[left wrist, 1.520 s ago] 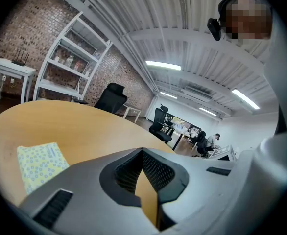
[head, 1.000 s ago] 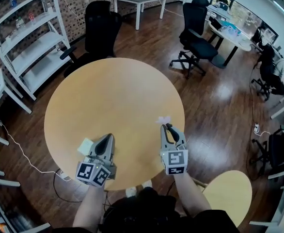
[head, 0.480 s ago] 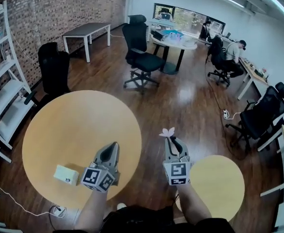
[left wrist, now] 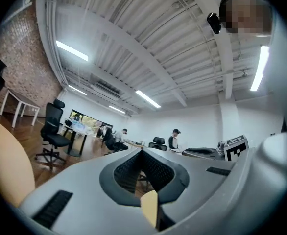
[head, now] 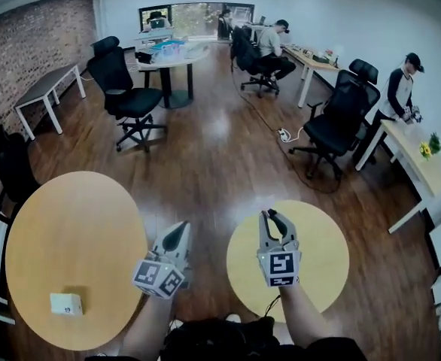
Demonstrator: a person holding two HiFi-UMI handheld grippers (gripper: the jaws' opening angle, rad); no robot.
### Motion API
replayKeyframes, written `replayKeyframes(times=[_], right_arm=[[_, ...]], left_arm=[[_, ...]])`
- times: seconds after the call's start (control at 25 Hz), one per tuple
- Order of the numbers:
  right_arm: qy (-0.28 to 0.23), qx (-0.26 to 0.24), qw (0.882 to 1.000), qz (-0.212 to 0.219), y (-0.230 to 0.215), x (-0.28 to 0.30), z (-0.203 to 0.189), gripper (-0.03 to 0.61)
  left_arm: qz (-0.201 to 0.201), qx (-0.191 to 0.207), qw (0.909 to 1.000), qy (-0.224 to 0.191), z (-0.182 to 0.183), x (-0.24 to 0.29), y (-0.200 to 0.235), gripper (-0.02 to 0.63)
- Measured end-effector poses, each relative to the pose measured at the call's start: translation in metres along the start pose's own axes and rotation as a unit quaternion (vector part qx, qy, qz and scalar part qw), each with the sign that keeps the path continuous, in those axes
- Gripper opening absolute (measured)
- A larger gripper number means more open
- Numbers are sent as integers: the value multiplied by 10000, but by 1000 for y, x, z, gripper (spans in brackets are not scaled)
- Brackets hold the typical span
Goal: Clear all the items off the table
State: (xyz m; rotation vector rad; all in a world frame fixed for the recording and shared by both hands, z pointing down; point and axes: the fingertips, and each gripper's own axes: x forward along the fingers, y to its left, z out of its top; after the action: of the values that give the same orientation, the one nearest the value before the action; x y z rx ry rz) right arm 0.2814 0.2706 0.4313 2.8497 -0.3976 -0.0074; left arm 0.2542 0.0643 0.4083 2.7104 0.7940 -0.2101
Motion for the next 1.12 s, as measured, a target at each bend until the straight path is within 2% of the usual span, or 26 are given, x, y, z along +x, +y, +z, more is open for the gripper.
replayKeyframes(times=[0.16, 0.32, 0.44, 0.64, 0.8, 0.92, 1.12], right_arm=[[336, 44, 9960, -831, -81, -58, -26, 49], [556, 99, 9853, -1610, -145, -108, -48, 49], [571, 268, 9759, -2087, -172, -140, -53, 49], [918, 239, 9619, -2564, -198, -178, -82, 49], [1180, 491, 9496, -2862, -202, -198, -109, 49], [1399, 621, 9447, -2899, -204, -205, -135, 49], [1851, 989, 9329, -2928, -208, -219, -187, 49]], left_arm=[[-776, -227, 9965, 211, -26, 45, -71, -9], [-1453, -376, 9879, 400, -53, 75, -126, -9], [-1860, -491, 9799, 536, -71, 93, -156, -9], [-2433, -569, 9653, 765, -95, 113, -196, -9], [-2506, -597, 9592, 1161, -127, 123, -198, -9], [-2485, -675, 9565, 1374, -148, 129, -199, -9], [-2578, -586, 9469, 1831, -180, 129, -209, -9]])
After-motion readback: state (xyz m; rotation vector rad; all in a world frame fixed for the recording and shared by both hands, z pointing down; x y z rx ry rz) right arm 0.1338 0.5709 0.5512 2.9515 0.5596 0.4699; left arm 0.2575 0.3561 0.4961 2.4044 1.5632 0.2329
